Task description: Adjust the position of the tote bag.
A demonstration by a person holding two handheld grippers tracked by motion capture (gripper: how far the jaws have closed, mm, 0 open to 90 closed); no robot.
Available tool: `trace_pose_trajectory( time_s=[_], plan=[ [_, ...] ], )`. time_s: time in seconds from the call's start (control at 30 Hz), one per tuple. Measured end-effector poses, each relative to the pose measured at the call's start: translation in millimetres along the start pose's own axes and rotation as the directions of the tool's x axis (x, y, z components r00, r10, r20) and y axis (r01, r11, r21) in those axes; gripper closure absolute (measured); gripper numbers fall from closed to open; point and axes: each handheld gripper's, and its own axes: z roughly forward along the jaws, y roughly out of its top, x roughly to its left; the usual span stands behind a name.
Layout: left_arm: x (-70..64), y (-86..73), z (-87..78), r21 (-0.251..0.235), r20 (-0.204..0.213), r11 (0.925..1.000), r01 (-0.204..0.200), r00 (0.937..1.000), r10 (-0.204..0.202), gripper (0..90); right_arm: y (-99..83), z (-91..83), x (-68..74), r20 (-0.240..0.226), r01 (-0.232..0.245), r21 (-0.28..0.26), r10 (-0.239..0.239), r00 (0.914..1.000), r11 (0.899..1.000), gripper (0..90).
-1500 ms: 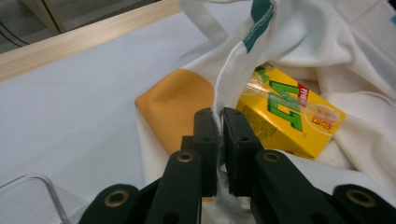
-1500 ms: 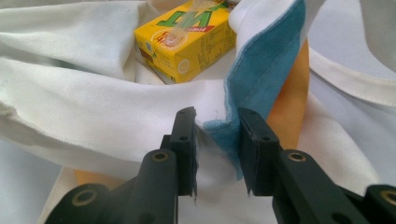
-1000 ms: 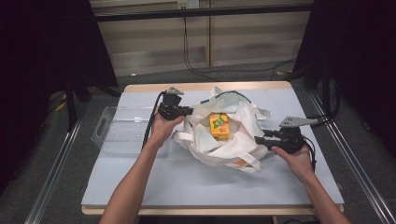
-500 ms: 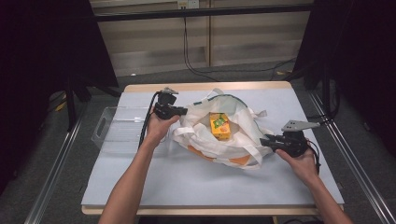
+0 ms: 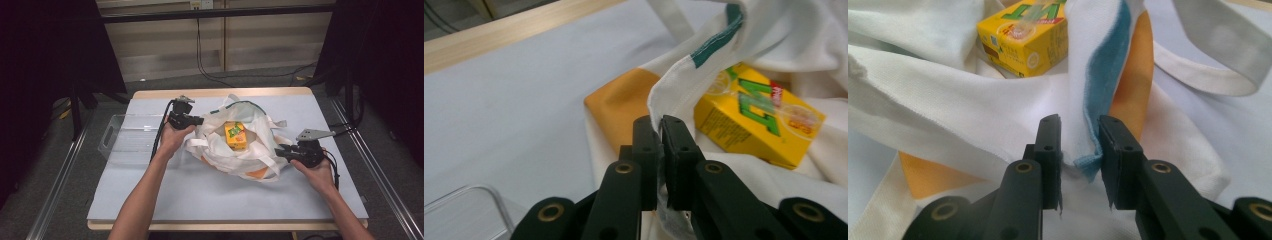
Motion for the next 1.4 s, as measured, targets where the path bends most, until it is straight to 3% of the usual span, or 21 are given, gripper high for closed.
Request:
trace_pose_trajectory(
  time_s=[0.23, 0.33, 0.4, 0.47, 0.53, 0.63, 0.73, 0.8, 1.03, 1.07, 1.1, 1.13, 1.17, 1.33, 1.4],
  plan=[
    [-1.5, -1.1, 1.2, 0.001, 0.008, 0.9998, 0.018, 0.9998, -0.018, 82.7, -0.3, 1.5, 1.6, -0.002, -0.008, -0.004, 0.008, 1.0, 1.0, 69.3],
    [-4.0, -1.8, -0.4, 0.005, 0.008, 1.0, 0.0, 1.0, 0.0, 75.4, 0.0, -2.3, 2.0, -0.015, -0.013, -0.028, 0.013, 0.9998, 1.0, 65.7],
    [-5.3, -2.7, -1.8, -0.011, 0.02, 0.9999, 0.009, 0.9998, -0.009, 71.0, 0.7, -6.5, 3.3, -0.021, -0.02, -0.047, 0.019, 0.9996, 0.999, 63.0],
    [-7.8, -3.0, -7.1, -0.028, 0.001, 0.9996, -0.004, 1.0, 0.004, 57.8, 2.0, -11.8, 6.2, -0.021, -0.019, -0.075, 0.017, 0.9996, 0.997, 58.3],
    [-9.2, -3.2, -9.4, -0.044, -0.004, 0.999, 0.005, 1.0, -0.006, 50.1, 2.9, -15.2, 7.0, -0.024, -0.021, -0.093, 0.018, 0.9995, 0.995, 54.8],
    [-11.4, -4.6, -21.0, -0.079, -0.01, 0.9968, 0.009, 0.9999, -0.01, 44.8, 5.5, -22.5, 8.7, -0.023, -0.029, -0.123, 0.026, 0.9994, 0.992, 50.9],
    [-13.9, -4.2, -27.7, -0.083, -0.02, 0.9966, -0.001, 0.9998, -0.001, 42.5, 7.3, -26.5, 9.9, -0.025, -0.035, -0.146, 0.032, 0.9992, 0.989, 49.0],
    [-21.1, -5.3, -39.4, -0.137, -0.001, 0.9906, -0.001, 1.0, 0.0, 42.4, 7.0, -26.8, 11.5, -0.025, -0.027, -0.146, 0.024, 0.9994, 0.989, 47.2],
    [-39.1, -10.4, -59.5, -0.199, 0.011, 0.9791, -0.04, 0.999, 0.043, 41.0, 5.8, -27.0, 17.0, -0.023, -0.021, -0.142, 0.018, 0.9996, 0.99, 42.7],
    [-47.0, -9.2, -66.9, -0.223, 0.018, 0.9731, -0.058, 0.9978, 0.064, 40.5, 6.5, -30.1, 19.9, -0.028, -0.015, -0.156, 0.011, 0.9996, 0.988, 41.7],
    [-47.0, -9.2, -66.9, -0.223, 0.018, 0.9731, -0.058, 0.9978, 0.064, 39.5, 6.9, -32.0, 22.3, -0.025, -0.015, -0.163, 0.011, 0.9996, 0.987, 40.5],
    [-51.4, -8.9, -71.1, -0.247, 0.0, 0.9665, -0.071, 0.9973, 0.073, 39.0, 6.8, -33.9, 24.1, -0.025, -0.013, -0.17, 0.008, 0.9996, 0.985, 39.8],
    [-56.4, -7.5, -77.7, -0.276, 0.02, 0.9593, -0.06, 0.9975, 0.068, 38.9, 6.4, -35.8, 26.1, -0.024, -0.011, -0.173, 0.007, 0.9997, 0.985, 39.5],
    [-69.4, -8.1, -77.1, -0.269, 0.051, 0.9613, -0.061, 0.9957, 0.077, 36.0, 2.7, -43.2, 34.7, -0.02, -0.006, -0.183, 0.002, 0.9998, 0.983, 38.3],
    [-81.2, -10.0, -65.8, -0.234, 0.072, 0.9693, -0.075, 0.993, 0.094, 36.0, 1.2, -46.6, 40.3, -0.031, -0.006, -0.198, 0.0, 0.9995, 0.98, 37.4]
  ],
)
